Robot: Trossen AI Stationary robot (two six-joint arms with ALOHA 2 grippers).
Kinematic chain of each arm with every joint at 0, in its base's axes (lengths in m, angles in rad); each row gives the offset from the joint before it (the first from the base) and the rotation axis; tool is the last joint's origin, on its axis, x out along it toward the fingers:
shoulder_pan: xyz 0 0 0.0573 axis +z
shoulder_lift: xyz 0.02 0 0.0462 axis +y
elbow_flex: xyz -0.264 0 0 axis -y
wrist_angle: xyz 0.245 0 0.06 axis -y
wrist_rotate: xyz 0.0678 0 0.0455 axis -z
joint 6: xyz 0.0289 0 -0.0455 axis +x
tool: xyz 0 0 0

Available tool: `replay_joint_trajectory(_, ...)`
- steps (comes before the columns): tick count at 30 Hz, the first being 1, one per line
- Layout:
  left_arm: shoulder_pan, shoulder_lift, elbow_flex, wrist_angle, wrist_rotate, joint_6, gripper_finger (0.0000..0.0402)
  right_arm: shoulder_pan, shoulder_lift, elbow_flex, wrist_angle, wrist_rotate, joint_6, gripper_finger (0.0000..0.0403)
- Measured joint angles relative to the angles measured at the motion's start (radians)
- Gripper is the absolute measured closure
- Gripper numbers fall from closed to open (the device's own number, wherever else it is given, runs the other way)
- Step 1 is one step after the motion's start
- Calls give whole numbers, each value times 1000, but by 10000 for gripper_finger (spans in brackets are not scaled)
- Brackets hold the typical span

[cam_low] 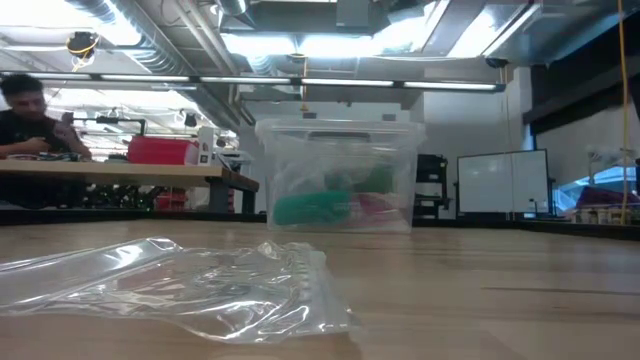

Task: Roll bandage
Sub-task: Roll the red bandage

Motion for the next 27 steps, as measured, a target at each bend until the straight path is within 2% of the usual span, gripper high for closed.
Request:
replay_joint_trajectory(7,-37,9,1,-7,-3,-10,391,-135,-1,59,-58,-13,28,400)
replay_joint_trajectory(10,-52,18,0,-6,-6,-7,391,-185,-7,71,-109,-8,98,400)
replay_joint_trajectory(12,-52,17,-1,-6,-11,-3,391,-220,-11,72,-126,-46,188,400)
replay_joint_trajectory(15,-45,17,-1,-11,-28,-2,391,-258,-11,75,-146,-164,328,400)
replay_joint_trajectory(18,-24,19,-3,-21,-44,0,391,-273,10,76,-141,-251,394,400)
replay_joint_trajectory(22,16,31,-3,-18,-52,-16,391,-274,35,76,-94,-281,454,400)
replay_joint_trajectory(27,56,51,-3,-15,-112,-21,391,-272,40,76,-80,-301,468,400)
